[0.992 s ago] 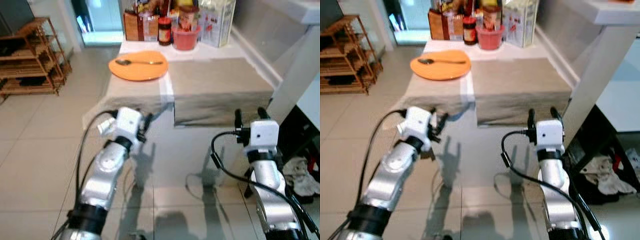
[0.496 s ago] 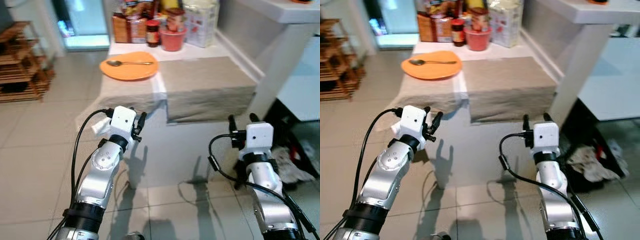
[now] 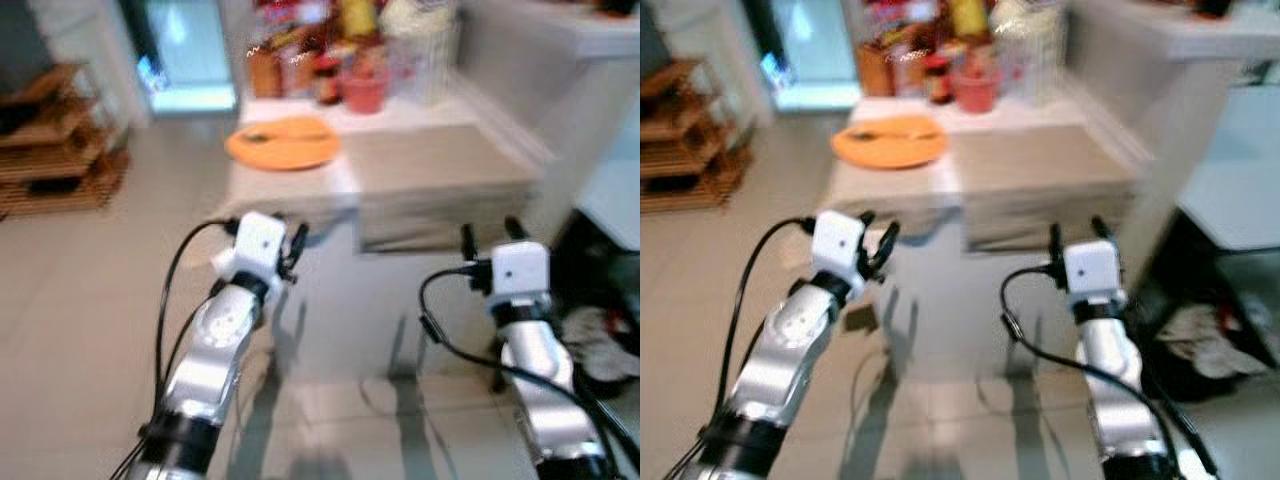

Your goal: Setting the table

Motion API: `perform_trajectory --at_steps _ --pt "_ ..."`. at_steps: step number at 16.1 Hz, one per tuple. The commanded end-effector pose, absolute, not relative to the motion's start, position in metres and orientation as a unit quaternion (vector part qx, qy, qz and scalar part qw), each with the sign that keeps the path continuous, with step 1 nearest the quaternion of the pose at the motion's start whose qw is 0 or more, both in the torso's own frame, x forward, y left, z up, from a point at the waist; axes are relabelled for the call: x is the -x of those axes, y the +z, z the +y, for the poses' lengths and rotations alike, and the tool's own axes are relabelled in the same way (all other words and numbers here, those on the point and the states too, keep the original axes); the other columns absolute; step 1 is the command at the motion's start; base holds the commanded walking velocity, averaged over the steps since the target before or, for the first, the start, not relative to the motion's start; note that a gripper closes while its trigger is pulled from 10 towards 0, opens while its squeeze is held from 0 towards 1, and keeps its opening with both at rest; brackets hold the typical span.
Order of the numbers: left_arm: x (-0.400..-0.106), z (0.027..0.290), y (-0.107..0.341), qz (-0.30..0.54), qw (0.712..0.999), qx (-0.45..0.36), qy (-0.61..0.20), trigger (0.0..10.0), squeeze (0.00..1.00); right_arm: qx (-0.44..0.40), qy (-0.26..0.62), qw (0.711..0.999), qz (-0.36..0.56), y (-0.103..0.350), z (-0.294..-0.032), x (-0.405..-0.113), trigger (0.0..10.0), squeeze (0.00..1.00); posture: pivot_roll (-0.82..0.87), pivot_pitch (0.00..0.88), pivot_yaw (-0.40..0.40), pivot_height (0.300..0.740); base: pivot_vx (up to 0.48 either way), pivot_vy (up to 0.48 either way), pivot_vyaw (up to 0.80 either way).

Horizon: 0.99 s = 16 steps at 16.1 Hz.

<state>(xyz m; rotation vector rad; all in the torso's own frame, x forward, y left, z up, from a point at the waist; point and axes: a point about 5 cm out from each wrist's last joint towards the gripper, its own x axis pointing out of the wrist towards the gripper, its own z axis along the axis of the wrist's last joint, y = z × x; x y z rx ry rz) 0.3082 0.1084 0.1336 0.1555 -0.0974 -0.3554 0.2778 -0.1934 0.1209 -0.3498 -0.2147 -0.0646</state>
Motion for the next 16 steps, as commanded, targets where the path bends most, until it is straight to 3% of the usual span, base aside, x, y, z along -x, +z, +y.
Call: perform_trajectory --at_steps 1,3,13,16 --pt "-0.311 0.114 0.139 -0.055 0.980 -0.092 -0.166 10.0 0.00 0.169 -0.024 0.979 -0.115 0.124 -0.186 -0.282 10.0 0.00 0.00 0.000 0.024 0.740 0.330 0.349 0.00" --pt "-0.311 0.113 0.140 -0.060 0.978 -0.100 -0.172 10.0 0.00 0.170 -0.024 0.978 -0.118 0.123 -0.185 -0.281 10.0 0.00 0.00 0.000 0.025 0.740 0.334 0.345 0.00" --pt "-0.309 0.094 0.150 -0.094 0.960 -0.135 -0.229 10.0 0.00 0.182 -0.068 0.965 -0.175 0.146 -0.193 -0.280 10.0 0.00 -0.01 0.000 0.035 0.740 0.476 0.000 0.00" --pt "-0.310 0.095 0.148 -0.090 0.959 -0.139 -0.229 10.0 0.00 0.179 -0.076 0.959 -0.206 0.170 -0.193 -0.286 10.0 0.00 -0.01 0.000 0.038 0.740 0.000 0.000 0.00"
